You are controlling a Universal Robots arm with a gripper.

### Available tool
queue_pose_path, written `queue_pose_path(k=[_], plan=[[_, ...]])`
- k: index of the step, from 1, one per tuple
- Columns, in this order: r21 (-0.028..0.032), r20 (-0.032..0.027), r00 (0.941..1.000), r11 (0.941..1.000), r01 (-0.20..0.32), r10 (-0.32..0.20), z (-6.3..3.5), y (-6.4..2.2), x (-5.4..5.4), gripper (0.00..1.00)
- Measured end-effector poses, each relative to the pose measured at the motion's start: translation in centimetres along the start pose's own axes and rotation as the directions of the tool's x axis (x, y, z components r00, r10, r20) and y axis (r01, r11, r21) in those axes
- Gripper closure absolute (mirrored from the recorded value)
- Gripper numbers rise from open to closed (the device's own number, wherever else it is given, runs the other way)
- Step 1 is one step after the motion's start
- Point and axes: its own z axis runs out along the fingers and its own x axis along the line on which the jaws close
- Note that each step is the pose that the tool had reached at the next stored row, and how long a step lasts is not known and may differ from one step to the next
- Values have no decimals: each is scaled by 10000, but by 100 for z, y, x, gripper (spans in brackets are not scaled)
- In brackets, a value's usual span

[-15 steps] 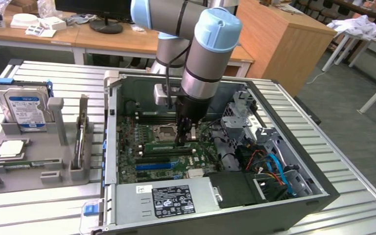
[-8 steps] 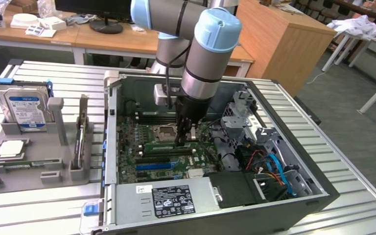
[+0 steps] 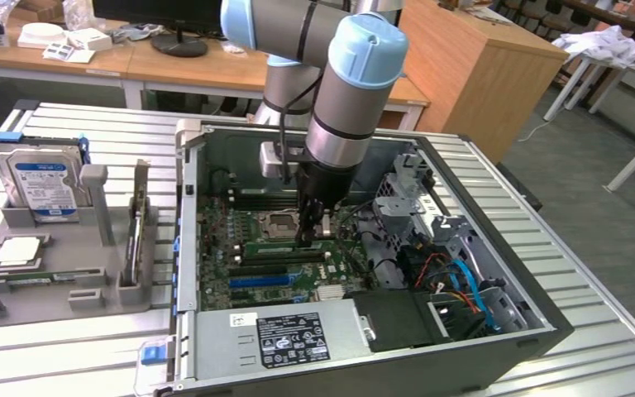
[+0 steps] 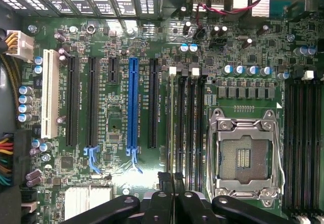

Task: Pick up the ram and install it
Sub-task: 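Insert the ram into the slot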

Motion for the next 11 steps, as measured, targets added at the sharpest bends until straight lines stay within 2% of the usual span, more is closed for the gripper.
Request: queue_pose_path(k=[11], plan=[[2, 3, 10000, 10000, -30, 30, 19, -1, 0, 88]])
